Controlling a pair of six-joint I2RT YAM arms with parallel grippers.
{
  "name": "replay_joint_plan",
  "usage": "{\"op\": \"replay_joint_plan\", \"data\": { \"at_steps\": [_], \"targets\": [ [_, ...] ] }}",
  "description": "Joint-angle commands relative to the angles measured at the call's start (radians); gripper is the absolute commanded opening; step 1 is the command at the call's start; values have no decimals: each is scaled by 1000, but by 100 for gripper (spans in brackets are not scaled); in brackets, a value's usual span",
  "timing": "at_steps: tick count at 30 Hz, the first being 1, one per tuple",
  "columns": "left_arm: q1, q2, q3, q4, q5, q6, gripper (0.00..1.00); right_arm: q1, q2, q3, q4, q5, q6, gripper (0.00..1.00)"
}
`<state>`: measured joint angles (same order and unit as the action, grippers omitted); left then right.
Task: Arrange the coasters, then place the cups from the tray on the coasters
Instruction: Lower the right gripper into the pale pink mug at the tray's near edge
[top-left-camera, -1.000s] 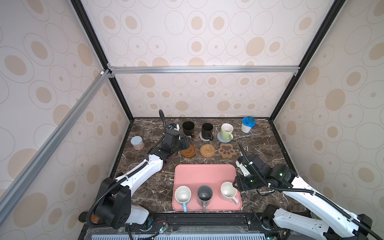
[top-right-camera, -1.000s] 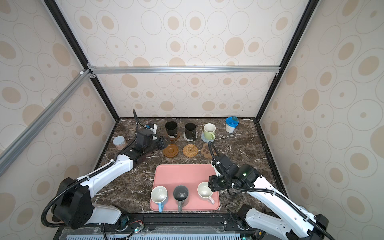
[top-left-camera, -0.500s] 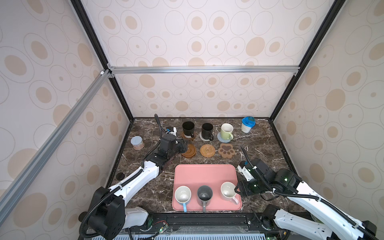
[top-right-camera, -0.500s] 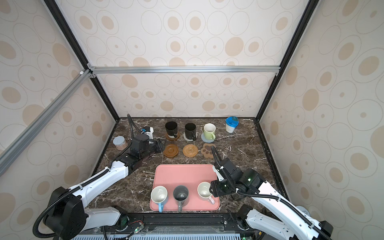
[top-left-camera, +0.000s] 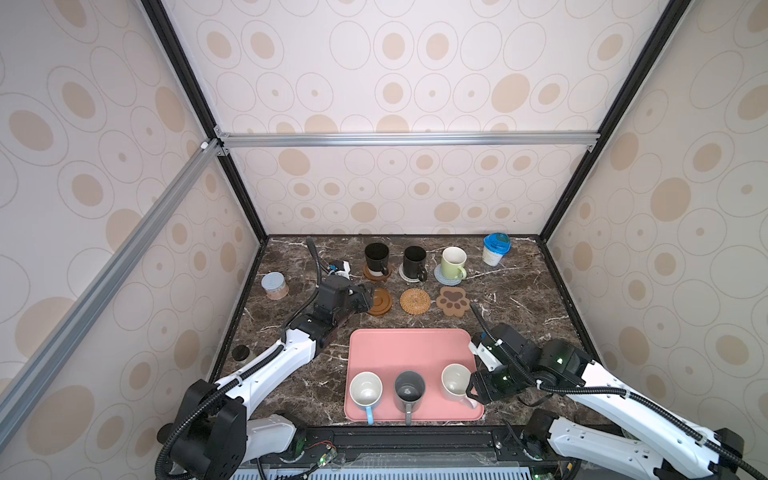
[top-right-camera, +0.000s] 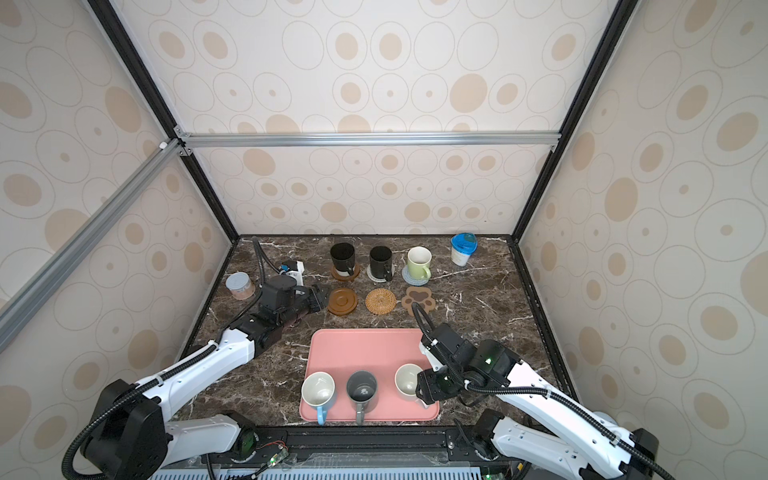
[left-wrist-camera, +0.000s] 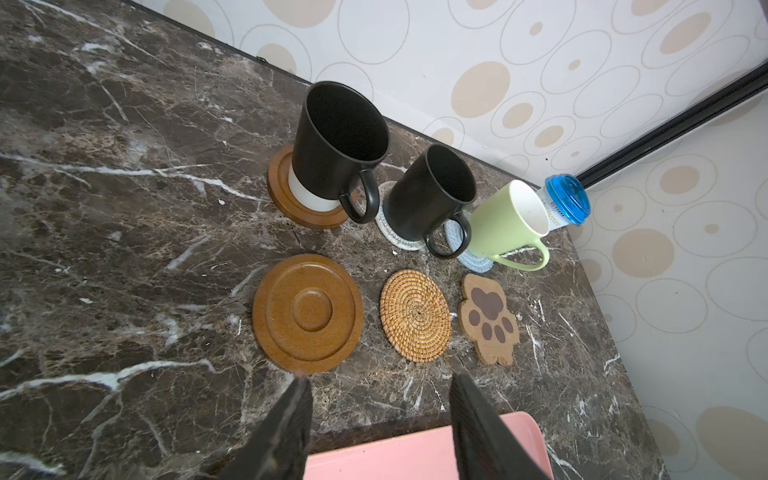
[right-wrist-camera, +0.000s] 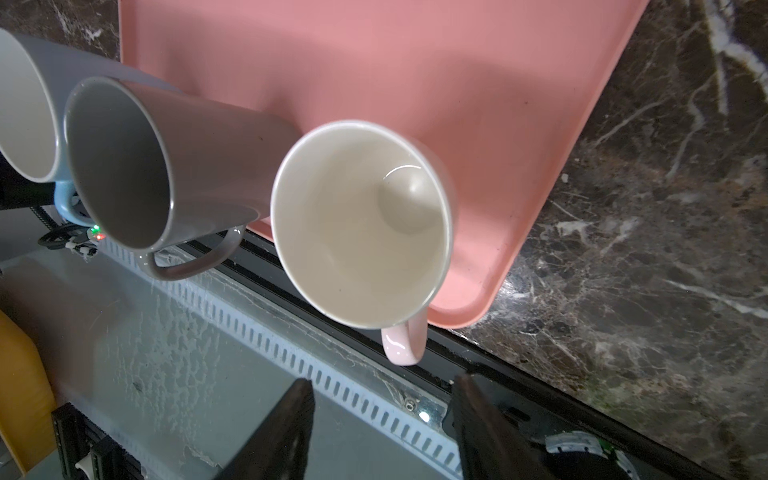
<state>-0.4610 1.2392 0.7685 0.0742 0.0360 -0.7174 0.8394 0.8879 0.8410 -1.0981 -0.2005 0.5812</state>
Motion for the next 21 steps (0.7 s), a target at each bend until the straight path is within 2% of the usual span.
{"op": "replay_joint_plan", "data": {
  "at_steps": [1, 11, 21],
  "targets": [
    [-3, -20, -7, 30, -5, -23, 54, 19, 16, -12, -3, 1, 16, 57],
    [-3, -17, -8, 34, -1, -28, 55, 54, 58, -31, 10, 51, 25, 56],
    [-4, -21, -13, 36, 2, -37, 55, 165, 99, -50, 50, 174, 84, 52]
  ]
}}
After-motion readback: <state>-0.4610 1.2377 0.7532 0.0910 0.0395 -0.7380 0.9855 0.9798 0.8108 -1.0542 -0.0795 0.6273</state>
